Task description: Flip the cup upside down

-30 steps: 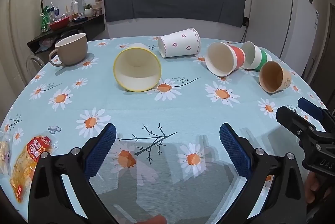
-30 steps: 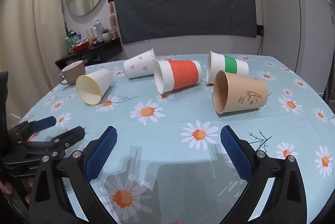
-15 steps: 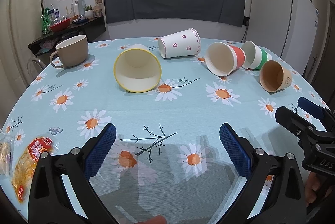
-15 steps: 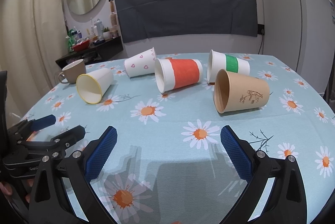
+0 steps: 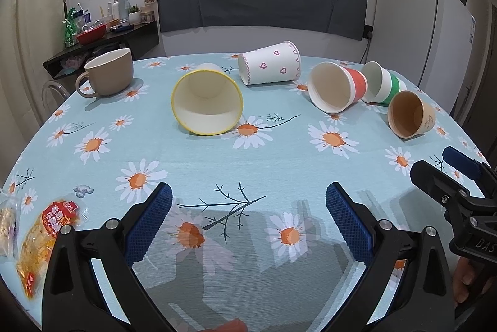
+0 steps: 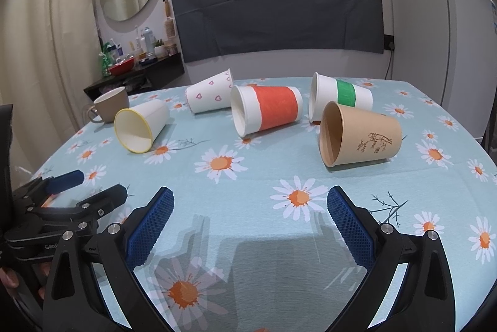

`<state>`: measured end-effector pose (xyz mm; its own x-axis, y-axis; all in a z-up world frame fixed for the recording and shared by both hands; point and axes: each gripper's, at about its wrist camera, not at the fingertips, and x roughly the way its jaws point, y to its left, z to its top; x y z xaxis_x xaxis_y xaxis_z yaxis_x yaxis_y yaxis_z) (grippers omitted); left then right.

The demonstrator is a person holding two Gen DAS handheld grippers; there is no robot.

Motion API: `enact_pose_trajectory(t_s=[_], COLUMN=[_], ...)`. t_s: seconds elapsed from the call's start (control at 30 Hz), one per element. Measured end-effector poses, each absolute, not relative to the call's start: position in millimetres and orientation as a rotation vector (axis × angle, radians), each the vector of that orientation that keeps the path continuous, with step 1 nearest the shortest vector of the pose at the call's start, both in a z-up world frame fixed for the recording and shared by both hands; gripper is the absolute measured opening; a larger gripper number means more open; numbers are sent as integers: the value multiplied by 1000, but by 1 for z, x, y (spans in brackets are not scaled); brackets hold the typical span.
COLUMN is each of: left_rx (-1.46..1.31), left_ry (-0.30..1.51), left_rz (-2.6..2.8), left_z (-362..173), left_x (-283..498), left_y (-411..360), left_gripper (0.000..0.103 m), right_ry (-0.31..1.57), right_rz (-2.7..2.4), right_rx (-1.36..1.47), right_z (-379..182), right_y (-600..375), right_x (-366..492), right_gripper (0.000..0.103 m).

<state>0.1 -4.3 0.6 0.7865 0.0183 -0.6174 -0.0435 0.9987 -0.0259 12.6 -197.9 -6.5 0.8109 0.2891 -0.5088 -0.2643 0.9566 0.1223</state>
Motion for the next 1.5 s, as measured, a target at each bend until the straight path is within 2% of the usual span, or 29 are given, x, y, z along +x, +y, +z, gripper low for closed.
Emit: enact_pose_trajectory(t_s=[0.97, 1.27, 1.5], left_rx=[-35, -39, -32], left_ry=[659, 640, 625], left_rz=[32, 16, 6], left_z=[1, 4, 5], left_x=[-1, -4, -7], left_y=[-5, -5, -6], left_gripper=[97, 97, 97], right_ry=[558, 671, 696], right_rz=[240, 191, 18], right_rx=[51, 142, 82], right_z=[-8, -6, 7], right_y=[-199, -220, -241], right_x=[15, 43, 82], right_gripper=[95, 95, 94])
